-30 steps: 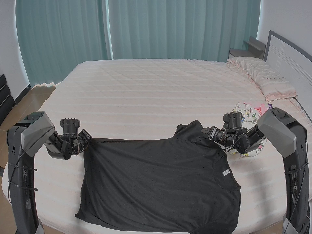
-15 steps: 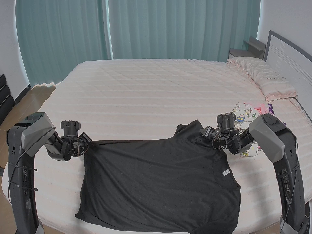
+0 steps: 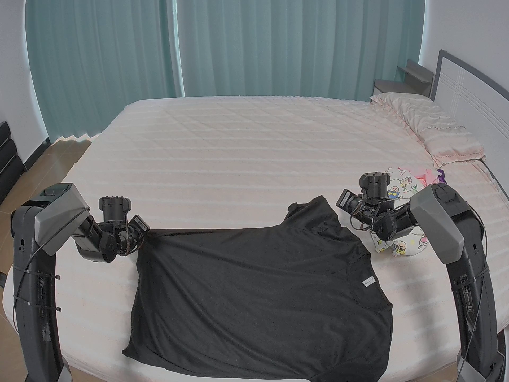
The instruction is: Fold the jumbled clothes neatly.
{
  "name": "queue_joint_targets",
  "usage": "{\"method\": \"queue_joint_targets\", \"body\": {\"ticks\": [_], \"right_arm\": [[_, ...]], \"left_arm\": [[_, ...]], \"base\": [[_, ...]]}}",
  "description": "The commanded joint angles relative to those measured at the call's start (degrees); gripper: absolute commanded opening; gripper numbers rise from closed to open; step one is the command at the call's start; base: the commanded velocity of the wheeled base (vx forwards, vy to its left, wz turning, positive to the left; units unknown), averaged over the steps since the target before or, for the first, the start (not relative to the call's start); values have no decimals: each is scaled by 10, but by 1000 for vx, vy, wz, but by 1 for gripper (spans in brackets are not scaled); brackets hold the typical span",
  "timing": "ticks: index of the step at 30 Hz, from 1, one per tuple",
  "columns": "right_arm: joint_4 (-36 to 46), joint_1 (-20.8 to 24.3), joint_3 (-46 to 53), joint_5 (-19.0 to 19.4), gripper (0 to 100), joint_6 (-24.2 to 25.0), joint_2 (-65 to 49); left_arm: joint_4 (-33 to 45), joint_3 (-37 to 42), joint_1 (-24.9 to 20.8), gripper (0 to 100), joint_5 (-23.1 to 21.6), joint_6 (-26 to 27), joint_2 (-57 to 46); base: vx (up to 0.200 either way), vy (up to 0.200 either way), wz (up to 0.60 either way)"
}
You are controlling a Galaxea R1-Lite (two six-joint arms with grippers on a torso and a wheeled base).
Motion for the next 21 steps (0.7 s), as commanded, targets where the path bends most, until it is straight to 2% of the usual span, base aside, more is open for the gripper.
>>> {"method": "queue_joint_targets", "body": {"ticks": [1,4,5,21], "right_arm": [[12,-3,12,4,0,-1,-18],[19,-1,41,16,0,-6,-23],[17,1,49,20,100,-9,-21],[42,25,31,25,100,-14,16]], "left_arm": [[0,-2,0,0,0,0,-2],[0,-1,0,0,0,0,-2],[0,-1,0,0,0,0,-2],[0,14,1,0,0,1,-12]], "base": [[0,0,0],[0,0,0],[0,0,0],[0,0,0]]}}
